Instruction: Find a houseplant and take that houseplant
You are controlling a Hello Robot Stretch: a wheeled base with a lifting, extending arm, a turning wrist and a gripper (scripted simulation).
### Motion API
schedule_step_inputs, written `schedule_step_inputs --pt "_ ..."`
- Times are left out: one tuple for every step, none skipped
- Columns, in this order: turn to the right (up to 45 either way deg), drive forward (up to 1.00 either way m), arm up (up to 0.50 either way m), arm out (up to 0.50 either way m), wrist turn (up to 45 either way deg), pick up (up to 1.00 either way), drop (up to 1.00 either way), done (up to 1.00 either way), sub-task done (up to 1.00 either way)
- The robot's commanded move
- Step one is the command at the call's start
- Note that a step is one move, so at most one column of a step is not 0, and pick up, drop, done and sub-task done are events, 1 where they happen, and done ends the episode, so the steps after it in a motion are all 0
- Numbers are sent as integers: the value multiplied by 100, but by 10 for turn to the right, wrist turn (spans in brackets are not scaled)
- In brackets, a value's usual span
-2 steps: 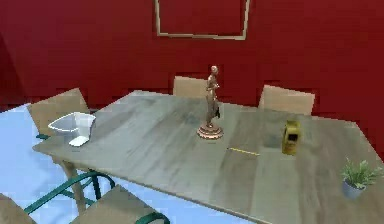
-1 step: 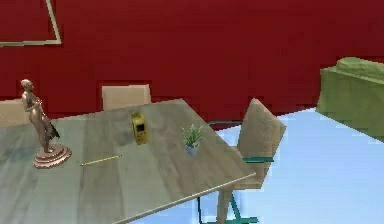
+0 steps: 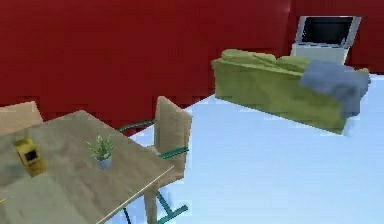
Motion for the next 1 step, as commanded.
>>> schedule_step_inputs --pt "0 60 0 0 0 0 0 0 0"
